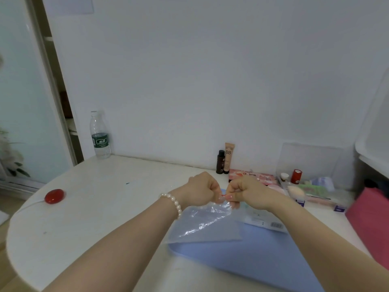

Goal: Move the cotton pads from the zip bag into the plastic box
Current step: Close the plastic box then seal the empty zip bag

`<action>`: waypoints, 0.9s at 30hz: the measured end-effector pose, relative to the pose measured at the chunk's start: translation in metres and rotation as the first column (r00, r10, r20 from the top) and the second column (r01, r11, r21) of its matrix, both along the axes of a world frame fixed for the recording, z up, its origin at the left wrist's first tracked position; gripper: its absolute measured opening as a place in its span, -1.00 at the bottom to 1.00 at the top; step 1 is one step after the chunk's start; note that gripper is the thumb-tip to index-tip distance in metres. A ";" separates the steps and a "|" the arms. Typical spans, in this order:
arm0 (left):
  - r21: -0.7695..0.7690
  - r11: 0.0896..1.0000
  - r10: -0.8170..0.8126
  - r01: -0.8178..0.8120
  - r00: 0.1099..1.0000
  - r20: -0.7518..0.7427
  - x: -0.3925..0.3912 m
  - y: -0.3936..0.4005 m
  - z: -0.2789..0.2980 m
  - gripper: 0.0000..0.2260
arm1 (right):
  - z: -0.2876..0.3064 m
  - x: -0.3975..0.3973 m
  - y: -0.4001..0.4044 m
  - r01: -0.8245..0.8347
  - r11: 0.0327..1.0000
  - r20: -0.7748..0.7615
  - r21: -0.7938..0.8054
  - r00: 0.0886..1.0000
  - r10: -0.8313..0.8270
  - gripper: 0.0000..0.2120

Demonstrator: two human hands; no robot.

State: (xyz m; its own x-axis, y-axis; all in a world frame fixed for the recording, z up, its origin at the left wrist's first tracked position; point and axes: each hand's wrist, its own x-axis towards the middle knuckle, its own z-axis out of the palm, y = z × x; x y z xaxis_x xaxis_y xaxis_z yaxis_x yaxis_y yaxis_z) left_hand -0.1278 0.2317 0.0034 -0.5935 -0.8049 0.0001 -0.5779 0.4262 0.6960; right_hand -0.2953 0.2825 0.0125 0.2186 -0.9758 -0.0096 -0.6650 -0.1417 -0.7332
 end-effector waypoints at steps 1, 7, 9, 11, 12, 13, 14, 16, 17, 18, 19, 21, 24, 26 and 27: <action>-0.011 1.000 0.000 0.000 1.000 0.008 0.001 -0.001 -0.001 -0.75 | -0.001 -0.002 0.000 0.005 1.000 -0.008 0.002 1.000 -0.005 -0.82; 0.058 0.998 -0.033 0.034 0.999 -0.031 0.016 -0.003 0.007 -0.91 | 0.001 -0.011 0.000 0.025 1.000 -0.017 -0.004 1.000 -0.025 -0.80; 0.016 1.000 -0.010 0.011 1.000 -0.003 0.014 -0.002 0.004 -0.89 | 0.000 -0.009 0.001 0.034 0.999 -0.011 -0.010 0.999 -0.034 -0.80; -0.001 1.000 0.006 -0.006 1.000 0.016 0.011 -0.002 0.003 -0.80 | -0.001 -0.007 0.001 0.056 0.998 0.030 -0.011 0.998 -0.056 -0.80; 0.016 1.000 -0.004 0.004 1.000 0.012 0.011 -0.002 0.003 -0.80 | -0.002 -0.008 0.001 0.065 0.998 0.046 -0.008 0.997 -0.065 -0.80; 0.037 0.999 -0.025 0.025 1.000 0.001 0.012 -0.001 0.004 -0.83 | -0.002 -0.009 0.002 0.071 0.997 0.059 -0.004 0.996 -0.070 -0.79; 0.055 0.997 -0.045 0.046 0.999 -0.010 0.014 -0.001 0.005 -0.85 | -0.002 -0.011 0.002 0.074 0.997 0.071 -0.001 0.995 -0.074 -0.79; 0.060 0.996 -0.061 0.063 0.998 -0.024 0.020 -0.001 0.007 -0.85 | -0.002 -0.016 0.003 0.077 0.997 0.082 0.000 0.994 -0.076 -0.80; 0.055 0.997 -0.060 0.062 0.998 -0.028 0.023 -0.002 0.007 -0.85 | -0.001 -0.018 0.004 0.080 0.997 0.080 -0.001 0.994 -0.079 -0.81; 0.049 0.997 -0.058 0.060 0.998 -0.031 0.025 -0.003 0.007 -0.85 | -0.001 -0.020 0.004 0.082 0.997 0.078 -0.003 0.994 -0.081 -0.82; 0.042 0.997 -0.061 0.062 0.998 -0.030 0.027 -0.003 0.007 -0.84 | -0.001 -0.020 0.005 0.082 0.997 0.077 -0.004 0.994 -0.081 -0.82; 0.020 0.998 -0.057 0.058 0.998 -0.017 0.026 -0.003 0.007 -0.80 | -0.002 -0.020 0.005 0.080 0.997 0.085 0.001 0.993 -0.079 -0.83; 0.002 0.999 -0.033 0.033 0.999 -0.019 0.022 0.000 0.006 -0.78 | -0.004 -0.019 0.006 0.072 0.997 0.107 0.005 0.992 -0.072 -0.82; 0.019 0.999 -0.038 0.039 0.999 -0.026 0.022 0.001 0.005 -0.80 | -0.005 -0.021 0.006 0.073 0.997 0.111 0.008 0.991 -0.073 -0.82; 0.035 0.998 -0.045 0.046 0.999 -0.023 0.024 0.001 0.005 -0.83 | -0.004 -0.022 0.007 0.074 0.997 0.106 0.011 0.992 -0.074 -0.82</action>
